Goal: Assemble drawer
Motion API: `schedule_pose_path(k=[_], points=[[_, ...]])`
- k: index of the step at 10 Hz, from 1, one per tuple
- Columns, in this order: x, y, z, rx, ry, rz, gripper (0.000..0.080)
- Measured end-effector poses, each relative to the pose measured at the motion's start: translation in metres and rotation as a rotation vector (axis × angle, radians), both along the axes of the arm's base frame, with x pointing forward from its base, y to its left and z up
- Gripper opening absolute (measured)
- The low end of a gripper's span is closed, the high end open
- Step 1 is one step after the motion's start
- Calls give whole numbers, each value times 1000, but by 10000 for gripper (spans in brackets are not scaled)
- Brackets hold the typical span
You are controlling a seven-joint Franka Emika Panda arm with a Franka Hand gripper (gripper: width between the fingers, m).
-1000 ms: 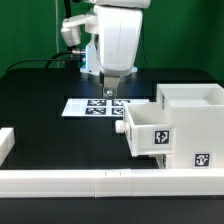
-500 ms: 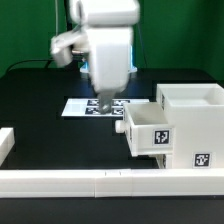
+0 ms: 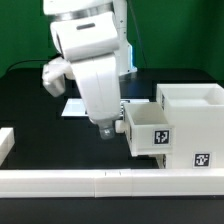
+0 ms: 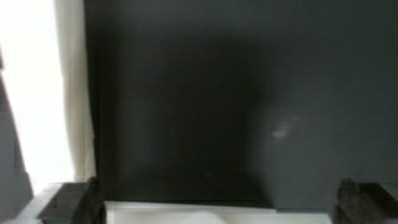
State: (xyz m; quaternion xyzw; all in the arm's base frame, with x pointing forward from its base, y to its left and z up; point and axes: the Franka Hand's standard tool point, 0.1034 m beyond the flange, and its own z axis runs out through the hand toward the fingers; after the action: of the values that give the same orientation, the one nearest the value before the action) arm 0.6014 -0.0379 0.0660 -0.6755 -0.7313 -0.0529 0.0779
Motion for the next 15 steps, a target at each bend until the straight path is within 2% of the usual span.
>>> schedule_pose_path(k=[3,6,9,11,12,14,15], points=[[-5,20,-3,8,19,-34,649],[-2,49,3,23,30,-77,649],[-2,68,5,32,37,-96,649],[-2,63,5,29,43,-99,649],[-1,53,8,28,47,-88,649],[3,13,19,20,60,-37,649],[7,4,24,13,56,-52,649]])
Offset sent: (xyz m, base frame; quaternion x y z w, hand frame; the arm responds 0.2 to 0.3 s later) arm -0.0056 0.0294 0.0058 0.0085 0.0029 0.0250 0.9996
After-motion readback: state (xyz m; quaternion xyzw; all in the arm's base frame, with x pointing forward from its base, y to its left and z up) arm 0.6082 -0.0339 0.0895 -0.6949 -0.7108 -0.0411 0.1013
